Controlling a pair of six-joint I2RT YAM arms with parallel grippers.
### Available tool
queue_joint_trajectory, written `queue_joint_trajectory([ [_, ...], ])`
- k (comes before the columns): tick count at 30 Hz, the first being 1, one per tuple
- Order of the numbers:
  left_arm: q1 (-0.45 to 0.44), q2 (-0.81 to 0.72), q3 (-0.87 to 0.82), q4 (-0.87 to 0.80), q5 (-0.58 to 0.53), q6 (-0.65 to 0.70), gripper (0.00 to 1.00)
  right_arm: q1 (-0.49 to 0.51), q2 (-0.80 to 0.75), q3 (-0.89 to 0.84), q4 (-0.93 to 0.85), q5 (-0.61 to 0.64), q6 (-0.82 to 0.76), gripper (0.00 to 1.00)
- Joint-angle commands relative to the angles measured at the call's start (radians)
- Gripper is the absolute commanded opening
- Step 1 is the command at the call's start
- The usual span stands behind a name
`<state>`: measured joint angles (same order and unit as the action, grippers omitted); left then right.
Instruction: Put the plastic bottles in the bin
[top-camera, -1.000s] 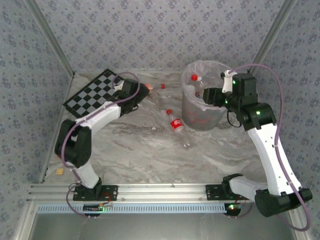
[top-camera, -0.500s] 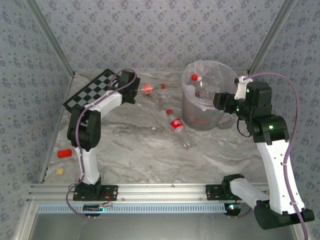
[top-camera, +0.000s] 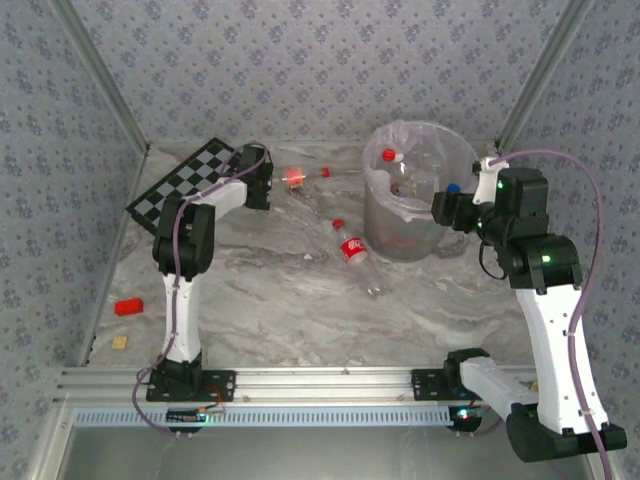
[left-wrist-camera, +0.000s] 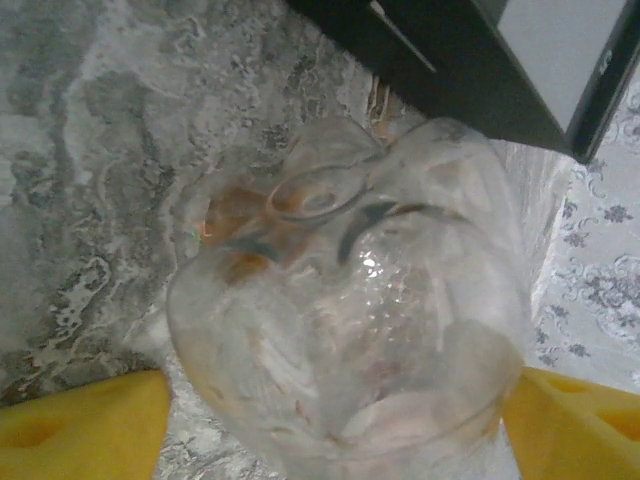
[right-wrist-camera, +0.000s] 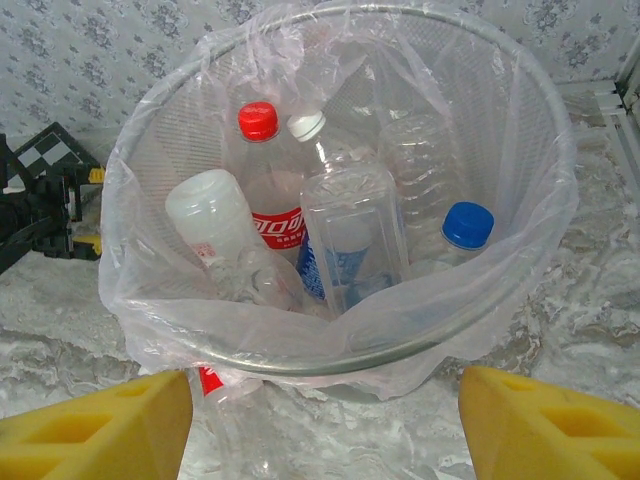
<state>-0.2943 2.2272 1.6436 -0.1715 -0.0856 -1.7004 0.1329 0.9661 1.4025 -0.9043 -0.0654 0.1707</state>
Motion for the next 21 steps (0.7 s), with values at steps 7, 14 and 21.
queue_joint_trajectory([
  [7,0.015,-0.009,0.035,-0.064,-0.004,0.010,0.52,-0.008,-0.017,-0.001,-0.024,0.014,-0.008,0.73],
  [14,0.016,-0.131,0.013,-0.062,-0.026,0.167,0.48,-0.010,-0.017,0.021,-0.021,-0.004,-0.001,0.73],
  [21,0.016,-0.352,-0.039,-0.030,0.040,0.533,0.48,-0.006,0.033,0.074,0.005,-0.137,0.005,0.70],
])
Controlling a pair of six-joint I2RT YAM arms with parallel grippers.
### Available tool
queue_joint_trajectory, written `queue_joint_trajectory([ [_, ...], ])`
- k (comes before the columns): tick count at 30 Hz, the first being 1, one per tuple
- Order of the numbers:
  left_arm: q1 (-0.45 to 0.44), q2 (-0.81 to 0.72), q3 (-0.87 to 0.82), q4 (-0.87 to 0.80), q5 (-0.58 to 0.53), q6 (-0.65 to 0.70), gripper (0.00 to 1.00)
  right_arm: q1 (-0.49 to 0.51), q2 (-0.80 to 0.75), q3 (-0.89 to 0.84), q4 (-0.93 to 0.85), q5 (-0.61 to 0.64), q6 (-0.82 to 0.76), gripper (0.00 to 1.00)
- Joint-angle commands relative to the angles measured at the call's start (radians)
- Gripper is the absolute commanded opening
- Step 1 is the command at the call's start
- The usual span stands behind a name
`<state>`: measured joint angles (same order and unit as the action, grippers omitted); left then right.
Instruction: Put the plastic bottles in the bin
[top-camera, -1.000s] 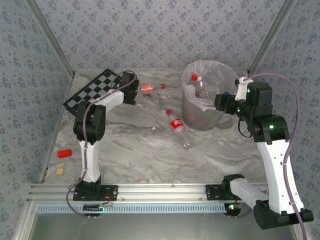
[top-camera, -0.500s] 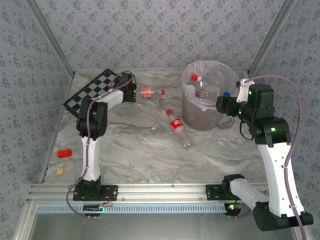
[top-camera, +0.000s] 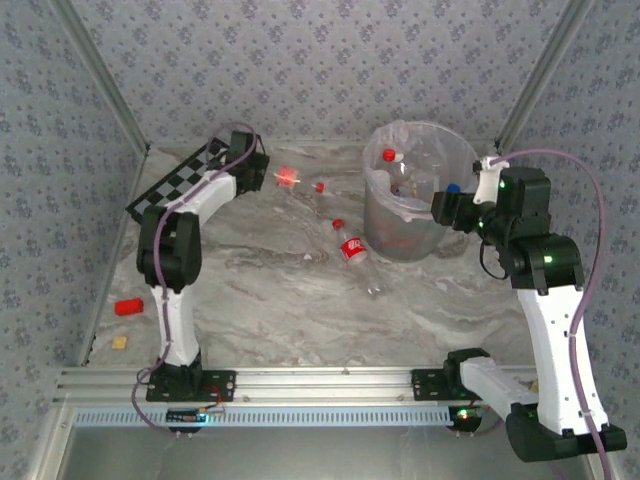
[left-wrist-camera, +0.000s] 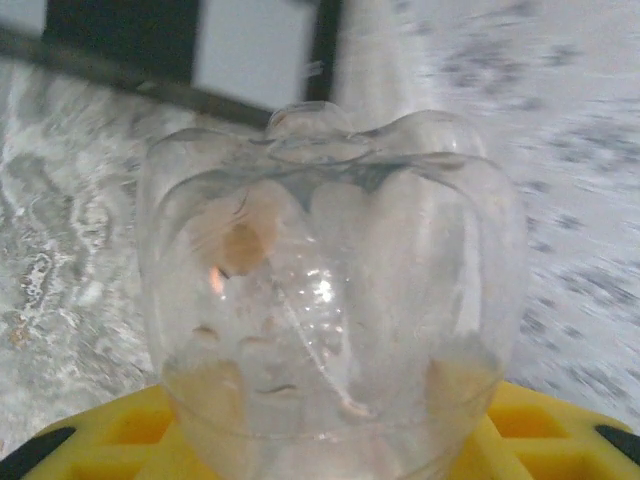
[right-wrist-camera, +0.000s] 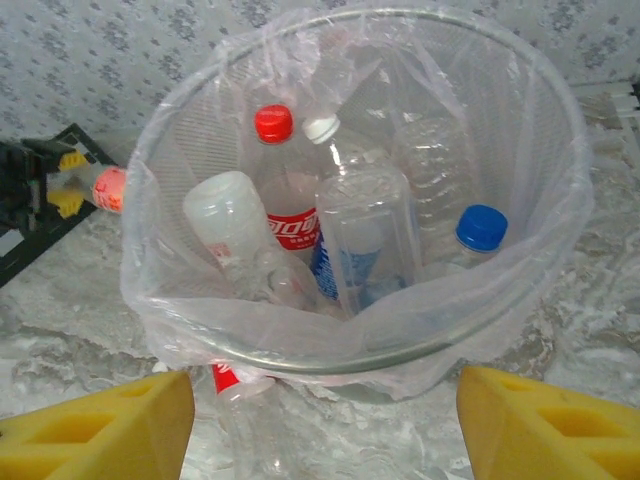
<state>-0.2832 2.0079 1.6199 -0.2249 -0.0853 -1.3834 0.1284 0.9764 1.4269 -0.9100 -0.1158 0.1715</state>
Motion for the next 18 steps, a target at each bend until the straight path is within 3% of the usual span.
queue_joint_trajectory([
  [1,0.005,-0.163,-0.027,0.027,0.069,0.272,0.47,0.002,0.039,0.064,0.013,-0.128,0.003,0.70],
  [3,0.005,-0.236,-0.070,0.043,0.162,0.420,0.47,0.025,0.090,0.111,0.005,-0.208,0.000,0.69],
  [7,0.006,-0.415,-0.216,0.073,0.327,0.553,0.47,0.160,0.208,0.221,-0.035,-0.251,-0.029,0.69],
  [9,0.004,-0.532,-0.331,0.107,0.412,0.524,0.47,0.249,0.279,0.280,-0.054,-0.249,-0.044,0.69],
  [13,-0.008,-0.746,-0.599,0.381,0.550,0.347,0.48,0.377,0.422,0.365,-0.043,-0.287,-0.048,0.70],
  [18,-0.101,-0.909,-0.682,0.274,0.471,0.350,0.48,0.433,0.589,0.435,-0.024,-0.301,-0.017,0.75],
])
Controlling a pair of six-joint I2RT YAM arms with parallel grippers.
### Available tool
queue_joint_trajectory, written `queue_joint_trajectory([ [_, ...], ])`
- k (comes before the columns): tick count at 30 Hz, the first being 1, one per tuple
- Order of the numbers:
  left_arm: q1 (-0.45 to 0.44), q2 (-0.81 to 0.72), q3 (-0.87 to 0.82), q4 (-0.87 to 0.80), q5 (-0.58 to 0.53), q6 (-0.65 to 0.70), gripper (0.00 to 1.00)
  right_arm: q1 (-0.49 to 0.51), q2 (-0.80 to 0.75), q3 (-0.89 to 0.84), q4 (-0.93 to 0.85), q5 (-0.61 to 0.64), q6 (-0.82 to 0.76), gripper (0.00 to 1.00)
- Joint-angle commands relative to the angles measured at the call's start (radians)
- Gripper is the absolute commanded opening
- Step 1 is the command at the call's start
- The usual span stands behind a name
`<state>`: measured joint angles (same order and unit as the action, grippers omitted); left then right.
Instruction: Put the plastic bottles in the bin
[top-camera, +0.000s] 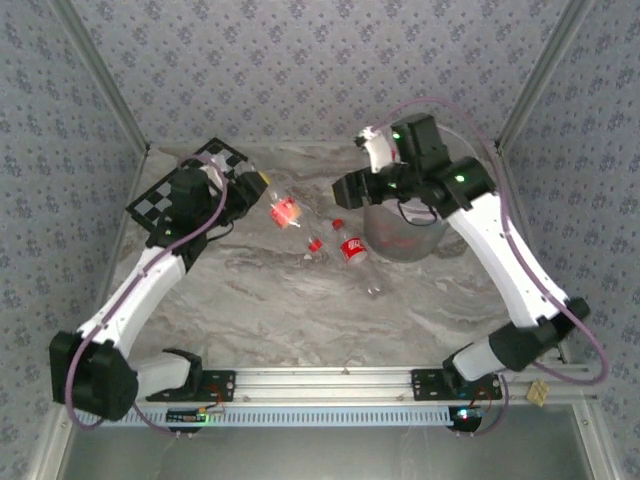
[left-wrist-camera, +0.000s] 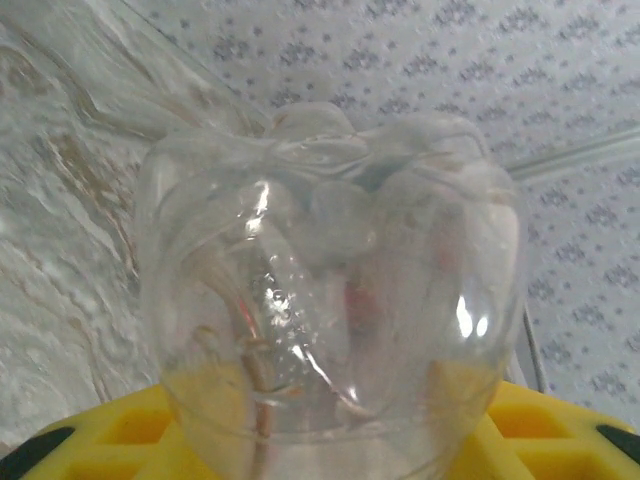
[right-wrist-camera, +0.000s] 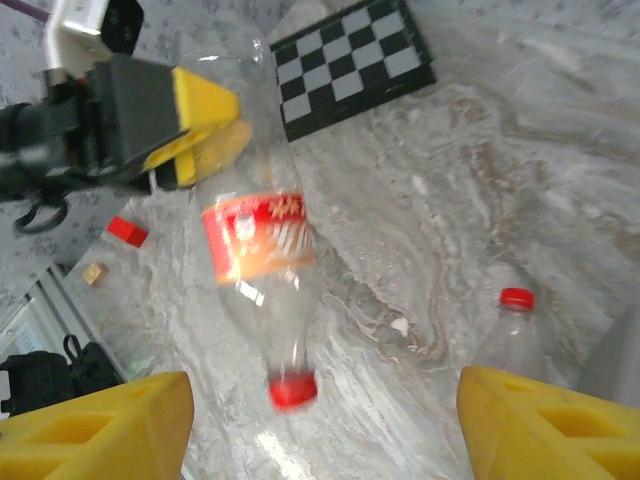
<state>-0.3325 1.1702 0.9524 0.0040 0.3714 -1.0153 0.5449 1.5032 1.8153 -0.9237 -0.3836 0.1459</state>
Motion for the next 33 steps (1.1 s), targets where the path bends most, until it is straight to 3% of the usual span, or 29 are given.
queue_joint_trajectory([
  [1,-0.073,-0.091,-0.035,0.053,0.001,-0.033,0.48,0.027,0.093,0.059,-0.010,-0.049,0.011,0.77],
  [7,-0.089,-0.136,-0.089,0.131,-0.029,-0.128,0.46,0.083,0.201,0.090,-0.004,-0.191,0.009,0.79],
  [12,-0.089,-0.118,-0.072,0.163,-0.050,-0.140,0.46,0.089,0.215,0.067,-0.001,-0.277,0.006,0.88],
  [17,-0.091,-0.074,-0.053,0.168,-0.045,-0.138,0.46,0.086,0.195,0.035,0.018,-0.359,-0.003,0.91],
  [23,-0.101,-0.040,-0.053,0.238,-0.041,-0.182,0.46,0.092,0.216,0.028,0.022,-0.369,0.004,0.83],
  [33,-0.119,-0.034,-0.061,0.282,-0.060,-0.209,0.46,0.086,0.279,0.063,0.008,-0.326,0.010,0.83],
])
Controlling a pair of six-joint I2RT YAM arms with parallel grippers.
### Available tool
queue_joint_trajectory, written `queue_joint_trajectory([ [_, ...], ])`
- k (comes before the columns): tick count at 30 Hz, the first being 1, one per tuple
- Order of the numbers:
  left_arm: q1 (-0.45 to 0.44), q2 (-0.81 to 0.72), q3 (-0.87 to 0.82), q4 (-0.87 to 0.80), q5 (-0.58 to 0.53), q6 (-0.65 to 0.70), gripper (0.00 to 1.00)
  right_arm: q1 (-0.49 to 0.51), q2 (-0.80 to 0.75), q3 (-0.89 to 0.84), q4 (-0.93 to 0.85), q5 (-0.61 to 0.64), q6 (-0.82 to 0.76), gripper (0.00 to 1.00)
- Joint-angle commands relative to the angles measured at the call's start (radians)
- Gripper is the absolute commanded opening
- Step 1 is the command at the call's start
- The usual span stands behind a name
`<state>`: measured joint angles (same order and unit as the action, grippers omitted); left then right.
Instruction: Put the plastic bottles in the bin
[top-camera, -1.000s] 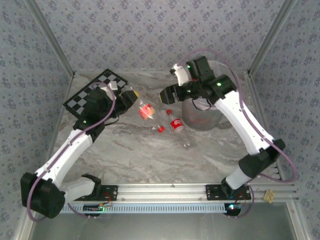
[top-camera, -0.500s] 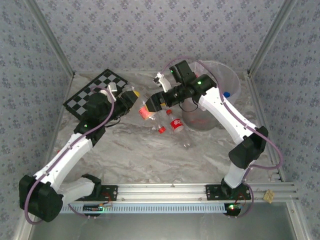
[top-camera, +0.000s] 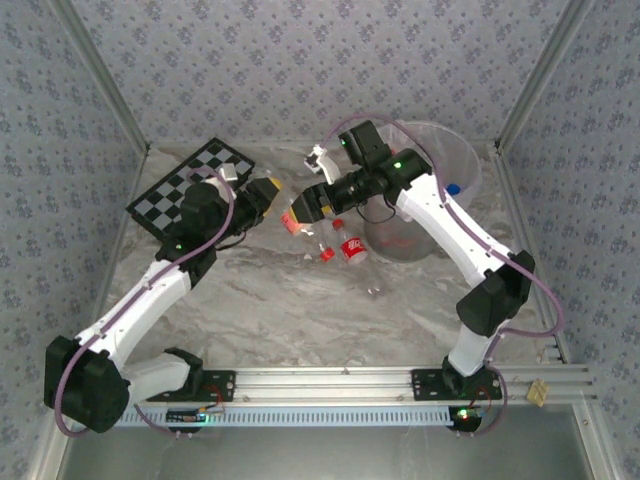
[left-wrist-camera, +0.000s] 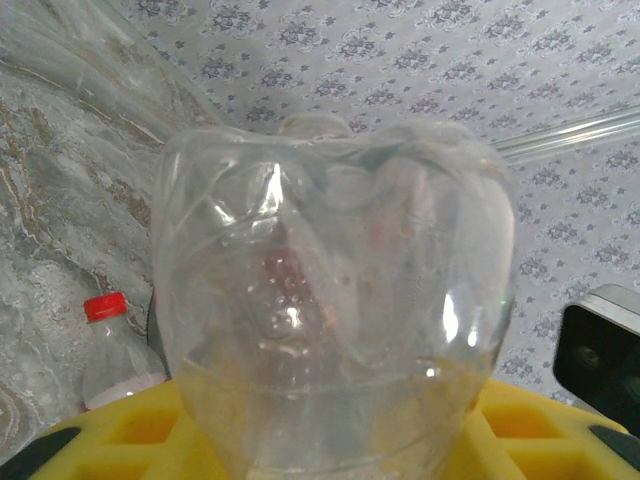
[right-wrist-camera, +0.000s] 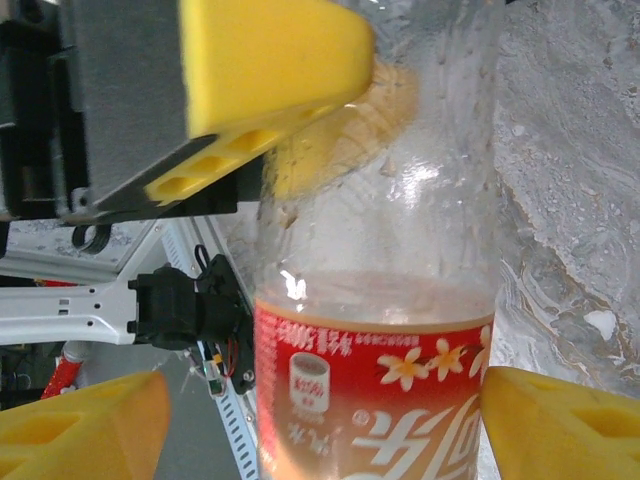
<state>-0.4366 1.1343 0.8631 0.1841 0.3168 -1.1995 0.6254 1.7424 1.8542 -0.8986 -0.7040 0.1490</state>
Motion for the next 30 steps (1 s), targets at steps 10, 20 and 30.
queue_joint_trajectory([
  [10,-0.016,0.008,0.030,0.061,-0.017,0.002,0.47,-0.012,0.062,0.042,-0.024,0.007,0.027,0.70],
  [20,-0.013,-0.038,0.047,-0.083,-0.116,0.099,0.79,-0.032,0.022,0.116,-0.079,0.058,0.044,0.51],
  [30,-0.011,-0.084,0.053,-0.278,-0.192,0.231,0.82,-0.201,-0.163,0.307,-0.386,0.597,-0.134,0.45],
])
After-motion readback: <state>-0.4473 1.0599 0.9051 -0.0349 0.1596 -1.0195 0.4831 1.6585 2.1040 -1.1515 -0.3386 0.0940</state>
